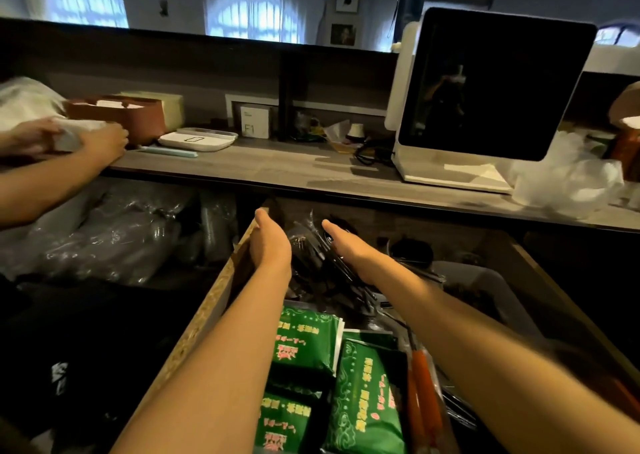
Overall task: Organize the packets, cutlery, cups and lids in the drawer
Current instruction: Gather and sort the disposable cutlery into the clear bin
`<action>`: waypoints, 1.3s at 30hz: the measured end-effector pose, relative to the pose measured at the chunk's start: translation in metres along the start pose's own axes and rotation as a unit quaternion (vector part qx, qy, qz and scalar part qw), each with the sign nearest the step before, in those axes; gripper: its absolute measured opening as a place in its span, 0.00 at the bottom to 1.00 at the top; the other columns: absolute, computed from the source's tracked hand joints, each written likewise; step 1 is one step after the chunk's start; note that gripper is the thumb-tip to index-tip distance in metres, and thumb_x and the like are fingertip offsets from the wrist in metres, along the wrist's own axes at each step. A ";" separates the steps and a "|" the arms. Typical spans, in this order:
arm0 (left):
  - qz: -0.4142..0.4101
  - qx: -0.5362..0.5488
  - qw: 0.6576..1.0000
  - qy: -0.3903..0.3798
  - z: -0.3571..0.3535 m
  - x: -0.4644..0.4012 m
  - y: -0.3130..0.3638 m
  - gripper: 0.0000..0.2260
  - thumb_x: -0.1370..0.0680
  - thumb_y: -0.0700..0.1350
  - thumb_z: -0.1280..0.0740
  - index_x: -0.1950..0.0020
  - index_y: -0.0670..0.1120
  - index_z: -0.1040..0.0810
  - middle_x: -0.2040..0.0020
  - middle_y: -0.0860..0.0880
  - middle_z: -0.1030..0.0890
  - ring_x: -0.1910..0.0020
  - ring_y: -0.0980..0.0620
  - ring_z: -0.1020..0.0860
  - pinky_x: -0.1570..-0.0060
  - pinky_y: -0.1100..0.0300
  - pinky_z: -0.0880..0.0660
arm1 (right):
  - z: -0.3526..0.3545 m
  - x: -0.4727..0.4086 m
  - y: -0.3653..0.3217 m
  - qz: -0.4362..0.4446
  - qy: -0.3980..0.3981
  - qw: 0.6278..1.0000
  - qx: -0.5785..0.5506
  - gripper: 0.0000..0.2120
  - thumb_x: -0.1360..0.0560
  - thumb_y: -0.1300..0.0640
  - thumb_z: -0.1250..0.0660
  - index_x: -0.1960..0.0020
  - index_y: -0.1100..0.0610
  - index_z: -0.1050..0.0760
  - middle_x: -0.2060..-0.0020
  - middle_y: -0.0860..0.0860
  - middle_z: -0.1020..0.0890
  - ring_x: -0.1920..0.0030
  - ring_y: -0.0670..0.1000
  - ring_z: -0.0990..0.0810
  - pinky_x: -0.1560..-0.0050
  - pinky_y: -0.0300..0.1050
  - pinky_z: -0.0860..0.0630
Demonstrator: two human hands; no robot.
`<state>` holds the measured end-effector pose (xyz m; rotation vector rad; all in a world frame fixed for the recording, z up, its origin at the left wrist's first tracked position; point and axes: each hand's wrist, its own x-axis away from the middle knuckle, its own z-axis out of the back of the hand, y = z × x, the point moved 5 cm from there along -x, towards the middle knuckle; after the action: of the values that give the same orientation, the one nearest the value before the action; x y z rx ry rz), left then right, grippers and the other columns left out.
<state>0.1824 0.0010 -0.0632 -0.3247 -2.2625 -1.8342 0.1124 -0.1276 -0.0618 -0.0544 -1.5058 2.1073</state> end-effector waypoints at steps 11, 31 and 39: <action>0.037 0.129 0.991 -0.001 0.005 0.006 -0.004 0.27 0.17 0.61 0.49 0.29 0.43 0.26 0.28 0.41 0.28 0.30 0.40 0.29 0.32 0.45 0.34 | -0.008 -0.015 0.007 -0.040 0.019 0.993 0.108 0.44 0.32 0.37 0.26 0.26 0.60 0.36 0.30 0.58 0.29 0.33 0.60 0.28 0.32 0.58 0.29; -0.174 -0.198 0.962 -0.072 -0.023 0.036 0.007 0.13 0.18 0.46 0.41 0.54 0.41 0.21 0.64 0.47 0.26 0.66 0.50 0.30 0.66 0.56 0.36 | 0.074 0.034 -0.015 0.183 0.185 0.962 -0.080 0.05 0.21 0.60 0.35 0.56 0.59 0.25 0.69 0.52 0.22 0.72 0.48 0.21 0.67 0.44 0.23; -0.228 -0.186 0.932 -0.212 -0.057 0.072 0.009 0.19 0.16 0.55 0.44 0.52 0.47 0.19 0.54 0.50 0.19 0.52 0.51 0.23 0.53 0.57 0.29 | 0.106 0.068 -0.043 0.284 0.159 0.922 -0.208 0.08 0.19 0.57 0.36 0.57 0.57 0.29 0.70 0.49 0.29 0.75 0.45 0.33 0.75 0.38 0.35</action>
<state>0.1176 -0.0501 -0.0219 -0.2923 -2.3916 -2.6755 0.0362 -0.1793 0.0349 -1.0511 -1.8480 1.9946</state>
